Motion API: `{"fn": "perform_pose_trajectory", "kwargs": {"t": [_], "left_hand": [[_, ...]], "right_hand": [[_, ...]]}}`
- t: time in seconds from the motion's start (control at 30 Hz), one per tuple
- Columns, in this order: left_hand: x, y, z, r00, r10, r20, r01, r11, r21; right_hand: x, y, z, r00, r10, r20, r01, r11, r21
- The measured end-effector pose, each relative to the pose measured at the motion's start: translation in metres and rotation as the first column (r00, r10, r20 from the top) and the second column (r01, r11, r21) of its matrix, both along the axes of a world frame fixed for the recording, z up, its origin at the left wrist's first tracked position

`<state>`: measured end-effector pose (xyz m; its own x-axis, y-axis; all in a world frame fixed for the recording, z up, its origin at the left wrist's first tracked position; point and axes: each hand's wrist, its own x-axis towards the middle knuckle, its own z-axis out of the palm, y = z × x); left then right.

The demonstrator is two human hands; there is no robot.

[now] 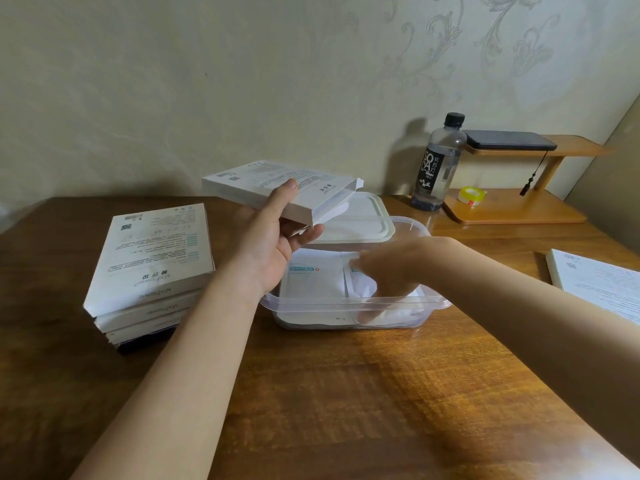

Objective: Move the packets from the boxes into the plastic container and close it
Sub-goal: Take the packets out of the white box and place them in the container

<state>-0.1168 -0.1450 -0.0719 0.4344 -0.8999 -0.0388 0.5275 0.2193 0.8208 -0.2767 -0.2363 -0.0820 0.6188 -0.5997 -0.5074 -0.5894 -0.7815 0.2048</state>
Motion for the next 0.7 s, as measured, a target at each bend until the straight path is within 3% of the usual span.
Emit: {"fn": "perform_pose_trajectory", "kwargs": {"t": [0.17, 0.33, 0.7], "left_hand": [[-0.001, -0.001, 0.000, 1.000, -0.002, 0.000, 0.002, 1.000, 0.000], [0.000, -0.001, 0.001, 1.000, -0.002, 0.007, 0.002, 1.000, -0.008], [0.000, 0.000, 0.000, 1.000, -0.008, 0.008, 0.008, 1.000, -0.013]], "right_hand": [[-0.011, -0.006, 0.016, 0.998, -0.061, -0.028, 0.061, 0.998, -0.001], [-0.016, -0.004, 0.019, 0.987, -0.062, -0.151, 0.054, 0.997, -0.059], [-0.006, 0.008, 0.017, 0.973, -0.060, -0.225, 0.033, 0.992, -0.122]]}}
